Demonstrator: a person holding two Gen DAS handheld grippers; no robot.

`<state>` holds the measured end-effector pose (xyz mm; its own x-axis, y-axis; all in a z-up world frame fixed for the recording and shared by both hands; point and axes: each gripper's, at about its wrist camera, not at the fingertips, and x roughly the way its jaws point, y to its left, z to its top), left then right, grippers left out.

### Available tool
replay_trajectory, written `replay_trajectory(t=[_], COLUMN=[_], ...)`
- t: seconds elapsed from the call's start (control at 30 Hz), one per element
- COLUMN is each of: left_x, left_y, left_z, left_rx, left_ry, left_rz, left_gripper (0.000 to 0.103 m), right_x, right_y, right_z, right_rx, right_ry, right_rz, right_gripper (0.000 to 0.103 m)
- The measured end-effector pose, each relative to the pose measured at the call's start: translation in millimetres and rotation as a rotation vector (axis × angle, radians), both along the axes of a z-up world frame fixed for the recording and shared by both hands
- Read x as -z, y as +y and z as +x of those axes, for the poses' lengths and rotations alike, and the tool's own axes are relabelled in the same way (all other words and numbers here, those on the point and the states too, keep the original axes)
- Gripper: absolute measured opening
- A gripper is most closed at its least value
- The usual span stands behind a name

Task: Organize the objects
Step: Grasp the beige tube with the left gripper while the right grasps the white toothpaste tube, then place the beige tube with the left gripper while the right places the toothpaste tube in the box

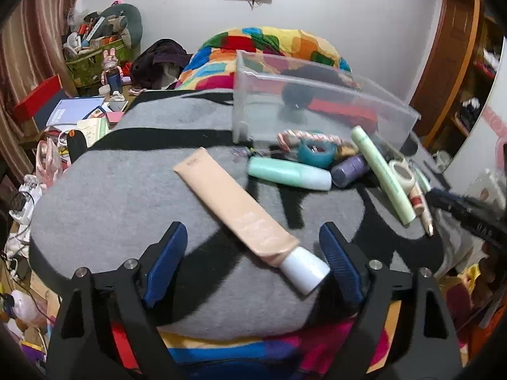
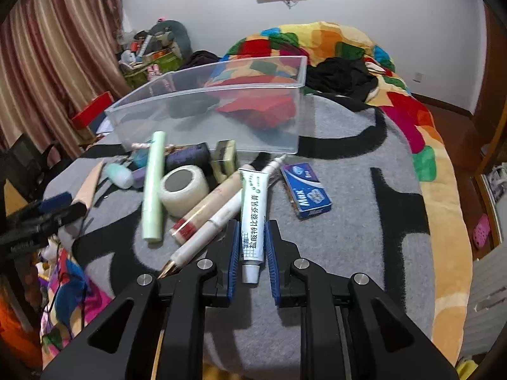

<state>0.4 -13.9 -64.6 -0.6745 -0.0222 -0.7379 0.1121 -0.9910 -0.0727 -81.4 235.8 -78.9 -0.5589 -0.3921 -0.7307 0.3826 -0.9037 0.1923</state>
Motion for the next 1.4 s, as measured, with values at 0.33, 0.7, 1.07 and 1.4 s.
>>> replay_trajectory(t=[0.33, 0.7, 1.07, 1.4], left_x=[4.4, -14.4, -62.4, -73.4], left_y=[6.3, -32.7, -44.9, -31.4], left_z=[-0.7, 17.9, 9.1, -58.3], left_rx=[-0.012, -0.085, -0.045, 0.088], left_ry=[0.066, 0.131, 0.254, 0.218], left_rz=[-0.104, -0.046, 0.008, 0.052], left_gripper=[0.036, 0.021, 0.021, 0.021], right_x=[-1.4, -36.1, -70.7, -78.9], right_y=[1.5, 4.8, -10.9, -34.0], right_z=[2.5, 7.5, -13.0, -68.9], right_rx=[0.010, 0.042, 0.031, 0.004], right_ry=[0.024, 0.116, 0.198, 0.158], right_rz=[-0.015, -0.073, -0.092, -0.080], right_gripper=[0.015, 0.015, 0.015, 0.015])
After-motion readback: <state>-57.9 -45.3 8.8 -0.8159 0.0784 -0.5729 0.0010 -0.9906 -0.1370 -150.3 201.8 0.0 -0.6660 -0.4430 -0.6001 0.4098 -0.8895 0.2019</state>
